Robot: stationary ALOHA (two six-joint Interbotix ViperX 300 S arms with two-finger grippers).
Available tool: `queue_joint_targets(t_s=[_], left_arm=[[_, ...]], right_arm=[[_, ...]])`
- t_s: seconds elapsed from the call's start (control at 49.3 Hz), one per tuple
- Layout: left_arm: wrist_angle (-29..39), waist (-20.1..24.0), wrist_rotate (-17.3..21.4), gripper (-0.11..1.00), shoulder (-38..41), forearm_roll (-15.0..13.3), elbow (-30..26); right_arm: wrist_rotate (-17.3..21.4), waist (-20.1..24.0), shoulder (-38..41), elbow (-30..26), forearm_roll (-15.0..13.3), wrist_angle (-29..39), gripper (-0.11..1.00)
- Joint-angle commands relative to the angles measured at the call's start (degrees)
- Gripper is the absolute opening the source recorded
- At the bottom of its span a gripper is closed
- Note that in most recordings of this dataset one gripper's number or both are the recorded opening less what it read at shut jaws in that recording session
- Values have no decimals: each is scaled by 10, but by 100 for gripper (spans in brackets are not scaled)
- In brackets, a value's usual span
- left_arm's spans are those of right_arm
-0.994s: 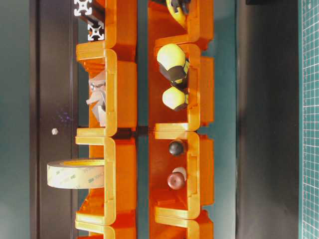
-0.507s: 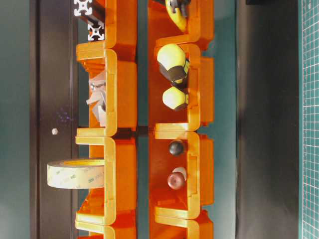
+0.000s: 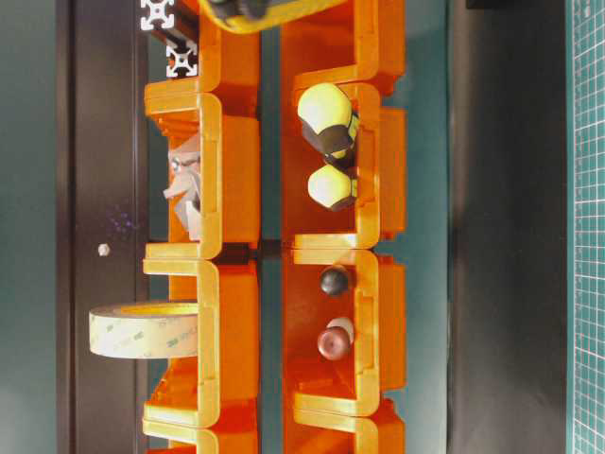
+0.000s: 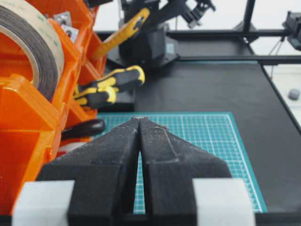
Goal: Pick cutter from container rack with right arm.
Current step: 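Close the right gripper on the yellow cutter and lift it out, then carry the cutter over the mat and lower it, opening the right gripper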
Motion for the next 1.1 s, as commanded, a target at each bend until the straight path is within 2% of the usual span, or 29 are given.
queue_joint_targets(t_s=[0.0, 0.325, 0.568, 0.731, 0.913, 1.075], left_arm=[[-2, 2, -2, 0, 0, 2, -6], [-2, 1, -2, 0, -14, 2, -5], [27, -11, -2, 0, -24, 2, -9], [36, -18, -2, 0, -37, 2, -14], [40, -30, -2, 0, -54, 2, -19], [35, -39, -2, 0, -64, 2, -25]], right_arm=[[-1, 15, -16, -29, -4, 15, 26], [-1, 81, -16, -121, -8, -18, 26], [3, 85, 60, -168, -5, -146, 26], [-1, 48, 104, -171, -8, -215, 26], [-4, -18, 134, -141, -15, -372, 26], [-4, -81, 161, -109, -54, -474, 26]])
